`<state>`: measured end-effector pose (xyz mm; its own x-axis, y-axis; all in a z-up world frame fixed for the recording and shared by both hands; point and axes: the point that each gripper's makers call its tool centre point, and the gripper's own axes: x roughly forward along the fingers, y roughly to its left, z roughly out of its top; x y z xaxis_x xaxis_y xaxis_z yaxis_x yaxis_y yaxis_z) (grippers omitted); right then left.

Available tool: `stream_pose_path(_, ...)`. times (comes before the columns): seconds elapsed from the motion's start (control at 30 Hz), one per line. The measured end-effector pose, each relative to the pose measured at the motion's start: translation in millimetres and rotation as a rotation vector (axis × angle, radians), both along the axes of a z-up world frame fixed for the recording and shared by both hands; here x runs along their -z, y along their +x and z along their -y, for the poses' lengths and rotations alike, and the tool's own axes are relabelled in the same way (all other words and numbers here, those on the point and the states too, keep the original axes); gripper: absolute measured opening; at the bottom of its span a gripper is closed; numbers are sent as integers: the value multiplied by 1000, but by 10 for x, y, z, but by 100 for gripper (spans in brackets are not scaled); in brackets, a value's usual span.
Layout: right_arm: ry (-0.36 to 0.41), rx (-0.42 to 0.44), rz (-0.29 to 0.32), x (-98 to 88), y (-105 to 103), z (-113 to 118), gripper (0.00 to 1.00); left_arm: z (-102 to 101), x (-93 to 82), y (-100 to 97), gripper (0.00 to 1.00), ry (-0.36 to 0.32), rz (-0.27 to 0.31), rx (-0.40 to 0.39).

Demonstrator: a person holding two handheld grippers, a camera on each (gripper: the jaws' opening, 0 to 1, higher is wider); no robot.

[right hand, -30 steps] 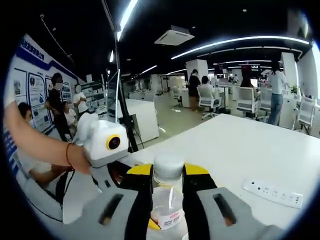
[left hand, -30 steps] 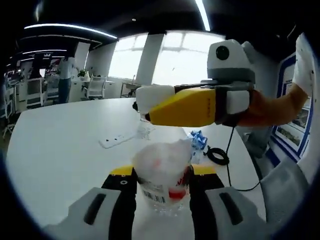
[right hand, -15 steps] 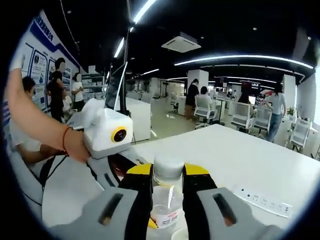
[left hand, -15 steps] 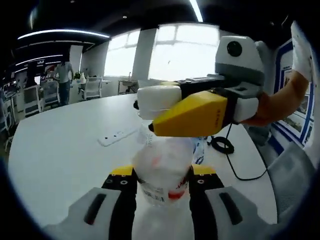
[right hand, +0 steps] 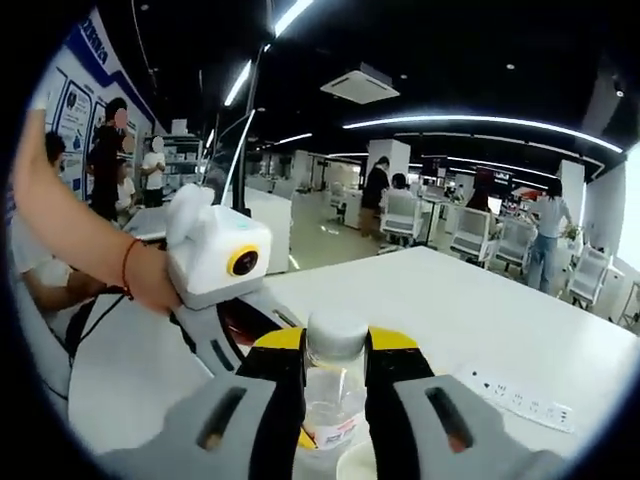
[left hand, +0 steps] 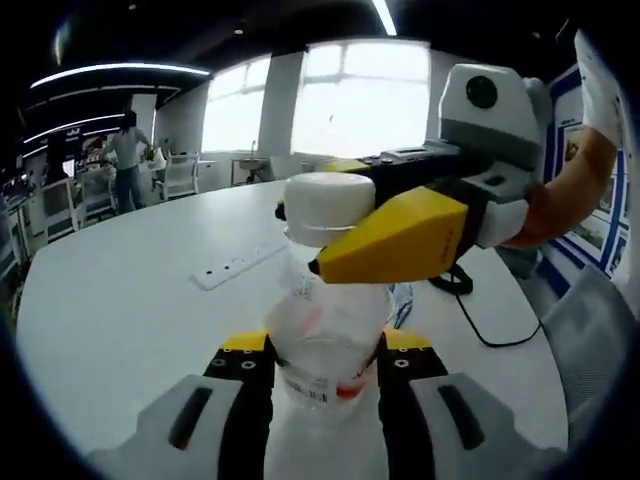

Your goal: Arrange the tabletop items into an orderly group along one side of the table until the central work area is clear of visible clutter.

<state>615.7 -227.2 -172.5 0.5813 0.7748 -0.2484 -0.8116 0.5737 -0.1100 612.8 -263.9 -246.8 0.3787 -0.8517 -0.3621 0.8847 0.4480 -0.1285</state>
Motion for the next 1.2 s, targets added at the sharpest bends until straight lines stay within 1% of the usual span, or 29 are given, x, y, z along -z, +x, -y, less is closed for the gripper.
stream_pose_path(0.23, -8, 6, -6, 21, 15, 37, 20, 29, 13, 8, 39, -1, 3, 12)
stream_pose_path(0.3, -21, 3, -3, 32, 11, 42, 20, 30, 24, 9, 39, 5, 5, 17)
stream_pose_path(0.47, -25, 7, -20, 69, -6, 48, 20, 23, 55, -7, 40, 22, 5, 24)
stream_pose_path(0.73, -42, 4, -17, 59, -32, 40, 20, 29, 43, -11, 40, 24, 7, 27)
stream_pose_path(0.87, -48, 6, -26, 60, -47, 54, 20, 39, 42, -19, 40, 20, -2, 26)
stream_pose_path(1.03, -49, 17, -33, 63, -43, 90, 21, 56, 45, -15, 40, 25, 2, 25)
stream_pose_path(1.2, -47, 19, -36, 68, -58, 107, 21, 46, 60, -2, 44, 31, 0, 13)
